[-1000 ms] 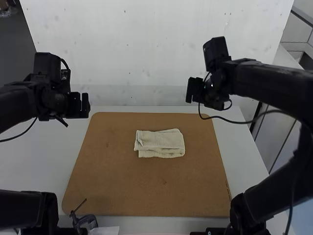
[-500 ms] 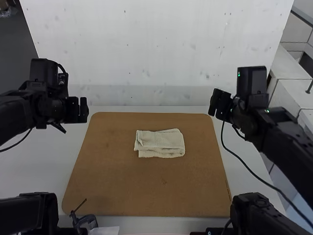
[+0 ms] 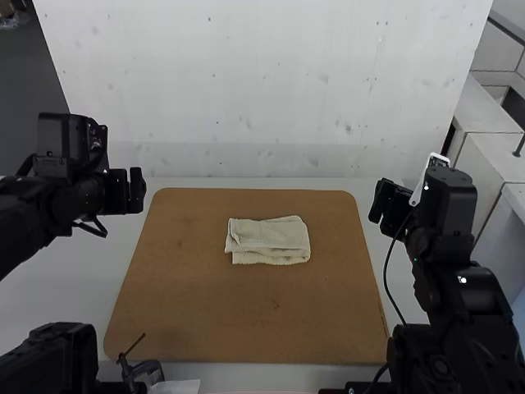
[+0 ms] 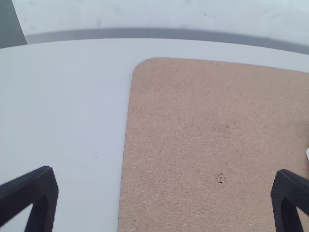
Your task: Fold the towel.
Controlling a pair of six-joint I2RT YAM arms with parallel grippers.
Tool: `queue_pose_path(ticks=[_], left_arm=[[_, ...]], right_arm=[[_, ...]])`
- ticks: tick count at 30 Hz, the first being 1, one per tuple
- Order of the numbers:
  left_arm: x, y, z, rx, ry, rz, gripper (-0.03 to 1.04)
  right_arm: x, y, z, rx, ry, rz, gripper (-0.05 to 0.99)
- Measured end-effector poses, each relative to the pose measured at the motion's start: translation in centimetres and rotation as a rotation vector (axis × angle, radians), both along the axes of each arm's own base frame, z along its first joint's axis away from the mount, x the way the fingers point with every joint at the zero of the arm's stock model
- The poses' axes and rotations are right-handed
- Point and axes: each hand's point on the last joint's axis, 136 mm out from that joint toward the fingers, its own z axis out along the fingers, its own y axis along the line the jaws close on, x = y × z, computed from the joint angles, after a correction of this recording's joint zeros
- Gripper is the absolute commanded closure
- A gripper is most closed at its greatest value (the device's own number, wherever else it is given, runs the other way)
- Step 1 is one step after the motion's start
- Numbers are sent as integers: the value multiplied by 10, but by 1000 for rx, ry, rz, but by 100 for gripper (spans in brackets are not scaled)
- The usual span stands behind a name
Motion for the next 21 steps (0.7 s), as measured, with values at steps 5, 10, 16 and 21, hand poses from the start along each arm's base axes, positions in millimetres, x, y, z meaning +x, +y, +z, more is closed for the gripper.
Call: queue_pose_path(ticks=[5, 10, 16, 21], left_arm=[[-9, -7, 15, -9, -89, -28, 3], [-17, -8, 21, -13, -143, -32, 3], [-30, -8, 27, -17, -226, -37, 4], [-39, -7, 36, -22, -290, -27, 5]], right_arm=[[-5, -3, -2, -8, -43, -9, -2], [-10, -5, 3, -23, -102, -15, -2], [-11, -4, 7, -29, -121, -11, -2], [-11, -4, 7, -29, -122, -12, -2]])
